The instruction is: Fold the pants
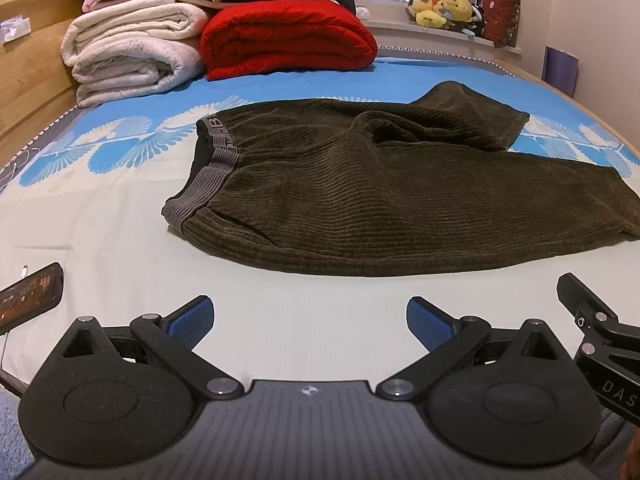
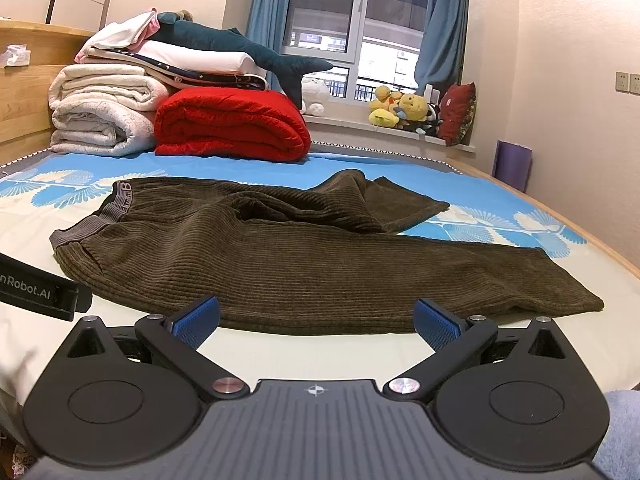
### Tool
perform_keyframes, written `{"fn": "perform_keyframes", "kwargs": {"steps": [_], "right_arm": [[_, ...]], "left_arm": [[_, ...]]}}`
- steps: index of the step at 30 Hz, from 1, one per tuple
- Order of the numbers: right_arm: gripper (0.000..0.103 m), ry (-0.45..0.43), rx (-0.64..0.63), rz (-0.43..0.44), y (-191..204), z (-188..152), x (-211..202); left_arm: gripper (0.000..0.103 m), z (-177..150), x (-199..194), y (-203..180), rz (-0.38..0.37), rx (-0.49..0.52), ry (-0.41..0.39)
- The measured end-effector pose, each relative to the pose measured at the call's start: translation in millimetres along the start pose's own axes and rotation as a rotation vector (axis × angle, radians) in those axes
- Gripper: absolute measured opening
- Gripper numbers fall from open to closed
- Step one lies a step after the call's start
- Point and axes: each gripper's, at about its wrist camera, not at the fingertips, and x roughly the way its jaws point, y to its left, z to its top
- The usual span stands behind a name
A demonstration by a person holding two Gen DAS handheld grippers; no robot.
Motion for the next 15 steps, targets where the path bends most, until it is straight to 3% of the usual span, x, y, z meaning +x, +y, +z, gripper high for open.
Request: {"fn": "perform_keyframes", "kwargs": {"steps": [15], "right_arm": [[0.102,0.002,-0.002,-0.001,0.3,-0.1,-0.2]], "left_arm": [[0.103,-0.8,-0.2,-0.7,0.004,0.003,0.001]]}}
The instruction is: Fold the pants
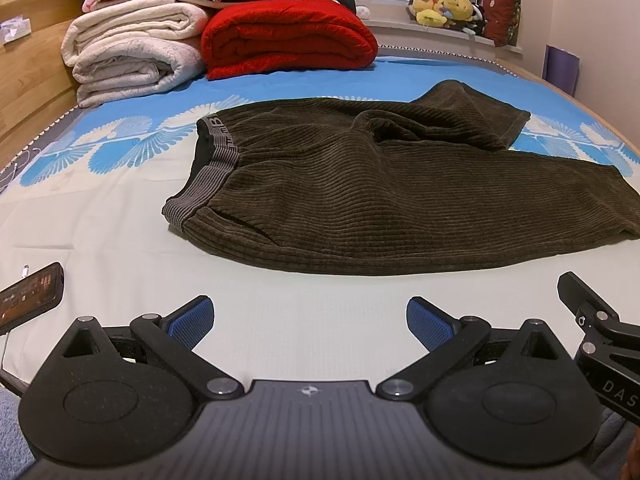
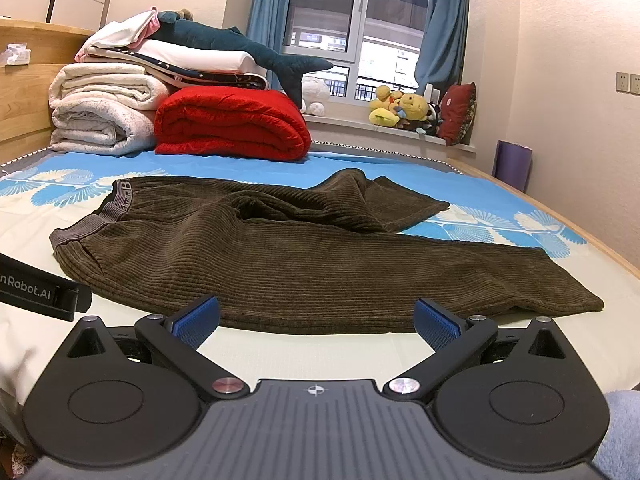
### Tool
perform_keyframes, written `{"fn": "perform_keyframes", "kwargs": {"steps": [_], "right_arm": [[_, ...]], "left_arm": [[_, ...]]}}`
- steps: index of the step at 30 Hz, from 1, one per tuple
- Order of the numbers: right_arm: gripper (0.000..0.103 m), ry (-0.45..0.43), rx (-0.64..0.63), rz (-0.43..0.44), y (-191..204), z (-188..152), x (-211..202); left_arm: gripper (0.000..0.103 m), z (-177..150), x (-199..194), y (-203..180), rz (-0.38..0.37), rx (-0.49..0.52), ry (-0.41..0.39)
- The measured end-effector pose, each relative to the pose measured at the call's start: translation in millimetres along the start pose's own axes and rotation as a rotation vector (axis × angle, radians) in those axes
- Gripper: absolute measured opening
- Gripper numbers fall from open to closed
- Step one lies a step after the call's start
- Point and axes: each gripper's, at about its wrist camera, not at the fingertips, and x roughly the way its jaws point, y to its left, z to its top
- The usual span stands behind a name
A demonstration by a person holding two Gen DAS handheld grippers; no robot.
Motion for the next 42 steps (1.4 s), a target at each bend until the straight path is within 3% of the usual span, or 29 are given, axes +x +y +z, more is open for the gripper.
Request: {"fn": "perform_keyframes", "kwargs": {"steps": [32,37,42], "right_arm": [[0.102,0.001,-0.001,-0.001,0.4,0.0,0.0],[0.102,0.013,0.016,-0.001,-2.6,-0.1,3.3],[0.102,0.054,0.098,-0.008,-17.3,5.0,15.9]], "left_arm": [[0.103,-2.2,4.5,2.0,0.002,-0.011,0.020],[0.101,10.7,16.5,20.1,0.018,-0.076,0.056],[0.102,42.5,43.7,69.7,0.139,-0.240,0.067]]}}
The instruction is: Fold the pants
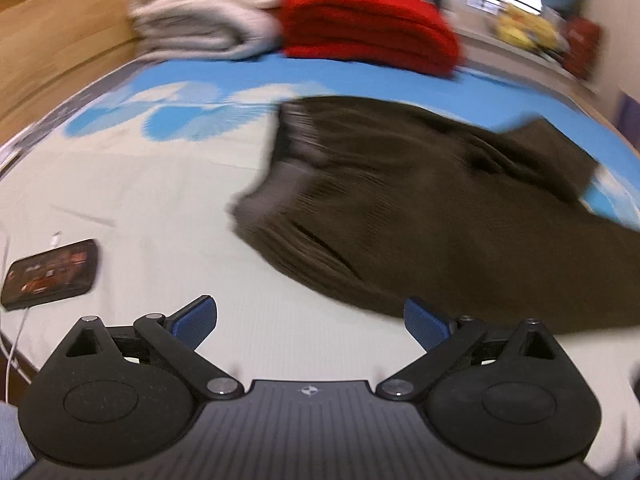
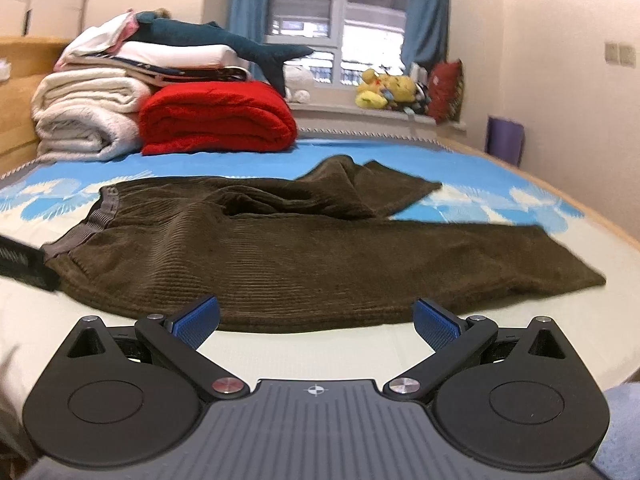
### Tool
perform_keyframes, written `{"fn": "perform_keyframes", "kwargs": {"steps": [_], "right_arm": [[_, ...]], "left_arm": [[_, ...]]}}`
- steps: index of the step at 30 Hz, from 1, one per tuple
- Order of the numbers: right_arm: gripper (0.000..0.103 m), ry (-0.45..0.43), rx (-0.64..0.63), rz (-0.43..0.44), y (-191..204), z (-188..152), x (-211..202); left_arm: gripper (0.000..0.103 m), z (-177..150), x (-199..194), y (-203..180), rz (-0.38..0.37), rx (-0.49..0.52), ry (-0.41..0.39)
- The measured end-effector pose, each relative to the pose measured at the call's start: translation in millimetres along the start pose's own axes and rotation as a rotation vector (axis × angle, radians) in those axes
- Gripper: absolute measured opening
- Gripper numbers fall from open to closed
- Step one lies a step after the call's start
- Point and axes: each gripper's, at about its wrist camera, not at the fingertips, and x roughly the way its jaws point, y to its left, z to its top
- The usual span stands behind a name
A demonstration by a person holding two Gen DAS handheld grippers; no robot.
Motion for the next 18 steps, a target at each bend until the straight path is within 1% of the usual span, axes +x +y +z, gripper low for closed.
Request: {"fn": "perform_keyframes", "kwargs": {"steps": [3,6,7,8,9,10,11,12,13,14,15,16,18], "right_arm": [[0.102,0.040,0.069,0.001,-12.1,5.1,11.1],[0.102,0.077,0.138,0.001,-22.7,9.3,21.4],[0.102,0.088,0.156,0.001,-24.9,10.0,24.3],[0.102,0.096,0.168,0.000,-26.5,10.5,27.0],[0.102,0.102,0.175,-0.002,-27.4,10.6,29.4],[0.102,0.108,0.177,-0.005,-27.4,10.6,31.4],[0.102,0.112,0.176,-0.008,-26.5,11.2,33.1],[0.102,0.114,0.171,-0.011,-26.0,11.0,34.4],[0.102,0.115,0.167,-0.015,-26.0,11.0,35.9],[0.102,0.116,0.165,-0.020,-26.0,11.1,37.2],[0.102,0.120,0.166,-0.025,-26.8,12.2,38.8],[0.102,0.123,0.169,-0.033,-28.0,12.2,39.9],[0.102,0.124,0.176,-0.051,-30.7,13.5,42.1]], "left_arm": [[0.102,30.6,39.1,18.5,0.034,-0.080,0.031],[0.100,53.3,86.4,29.9,0.010,-0.166,0.078],[0.100,58.1,100.7,32.7,-0.001,-0.199,0.105],[0.094,62.5,117.0,36.5,-0.020,-0.244,0.137],[0.077,65.7,131.7,41.4,-0.034,-0.305,0.165],[0.066,67.2,142.5,45.6,-0.048,-0.366,0.188],[0.061,67.0,149.4,49.2,-0.039,-0.422,0.199],[0.054,66.9,147.8,49.8,-0.022,-0.451,0.176],[0.050,68.5,145.7,48.5,-0.012,-0.448,0.163],[0.044,69.6,143.3,46.2,0.004,-0.410,0.154],[0.027,69.6,139.8,45.5,0.016,-0.392,0.147],[0.023,69.0,133.2,46.0,0.050,-0.386,0.138],[0.022,67.7,115.1,53.0,0.048,-0.355,0.113]]}}
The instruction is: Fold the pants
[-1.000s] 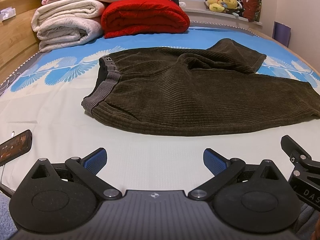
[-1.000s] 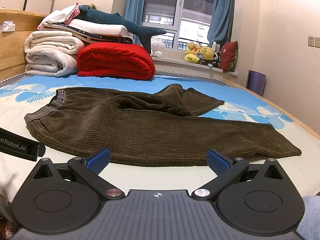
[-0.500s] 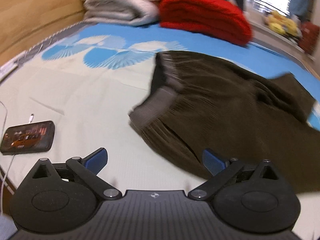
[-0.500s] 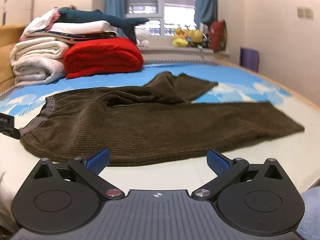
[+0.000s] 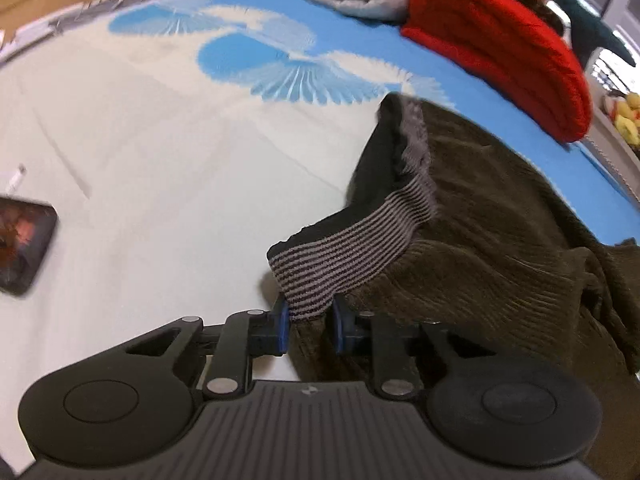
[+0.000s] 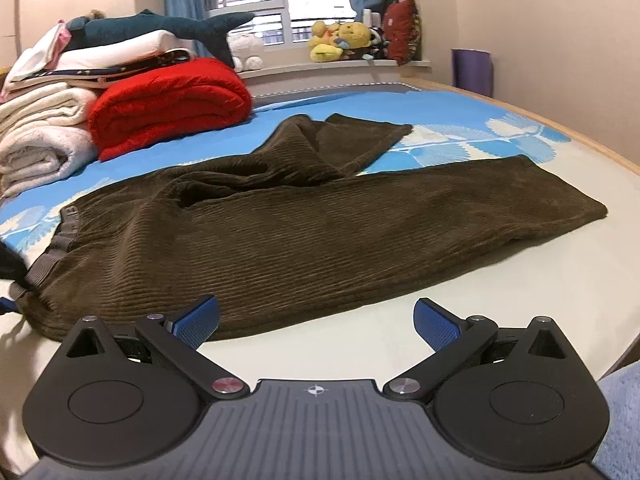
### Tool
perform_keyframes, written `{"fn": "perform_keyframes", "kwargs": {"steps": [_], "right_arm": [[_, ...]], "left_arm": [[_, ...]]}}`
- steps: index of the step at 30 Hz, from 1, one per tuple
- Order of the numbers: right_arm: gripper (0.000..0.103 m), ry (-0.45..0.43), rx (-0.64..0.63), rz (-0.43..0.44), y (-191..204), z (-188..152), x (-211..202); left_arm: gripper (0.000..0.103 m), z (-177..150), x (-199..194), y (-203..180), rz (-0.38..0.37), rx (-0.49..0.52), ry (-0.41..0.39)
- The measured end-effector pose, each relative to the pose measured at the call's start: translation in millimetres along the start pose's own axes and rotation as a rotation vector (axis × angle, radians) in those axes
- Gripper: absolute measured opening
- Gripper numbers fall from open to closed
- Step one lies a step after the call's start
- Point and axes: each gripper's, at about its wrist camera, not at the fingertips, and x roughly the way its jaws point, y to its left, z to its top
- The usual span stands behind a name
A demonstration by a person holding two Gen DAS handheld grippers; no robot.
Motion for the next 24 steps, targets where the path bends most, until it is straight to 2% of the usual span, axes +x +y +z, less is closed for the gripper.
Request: {"fn": "perform_keyframes", "kwargs": {"steps": [3,5,9,12,13,15,19,21,22,23,24], "right_arm": [[0.102,-0.017,0.028,-0.028,-11.2,10.7,-2.1],[0.102,-0.049,0.078,-0.046,-28.8,26.8,-6.2],[0.102,-0.062,0.301,-0.109,-100.1,68.2,1.6],[0.102,-0.021,0.532,-0.180,-175.6,91.0,27.4],[0.102,0.005,0.613,-0.227,-205.1,95.5,41.6],[0.095,0.066,0.741,-0.267,-253.7,97.6,69.4],[0.092,0.140,0.862,-0.285,-322.5,89.5,116.8],[0.099,0.170,0.901,-0.262,-340.6,82.2,139.0],[0.096,0.118,0.893,-0.245,-339.9,85.8,143.5],[0.074,0.084,0.858,-0.231,-334.7,89.6,146.9],[0.055,0.098,0.815,-0.228,-331.5,94.0,153.5]], "left_arm": [[0.021,-1.6,-24.8,16.0,0.016,0.032,-0.019],[0.022,-6.7,-35.7,25.1,0.050,0.092,-0.039],[0.022,-9.8,-37.2,44.8,0.083,0.097,-0.040],[0.022,-14.4,-39.0,42.6,0.098,0.115,-0.055],[0.022,-16.5,-37.9,41.3,0.108,0.121,-0.061],[0.024,-18.2,-31.0,38.3,0.128,0.116,-0.057],[0.027,-15.1,-13.5,36.2,0.154,0.096,-0.030],[0.028,-15.8,-9.2,34.7,0.162,0.104,-0.025],[0.027,-16.1,-8.7,34.6,0.161,0.107,-0.028],[0.025,-16.2,-9.9,34.9,0.160,0.110,-0.033],[0.024,-16.0,-12.8,35.3,0.157,0.107,-0.042]]}}
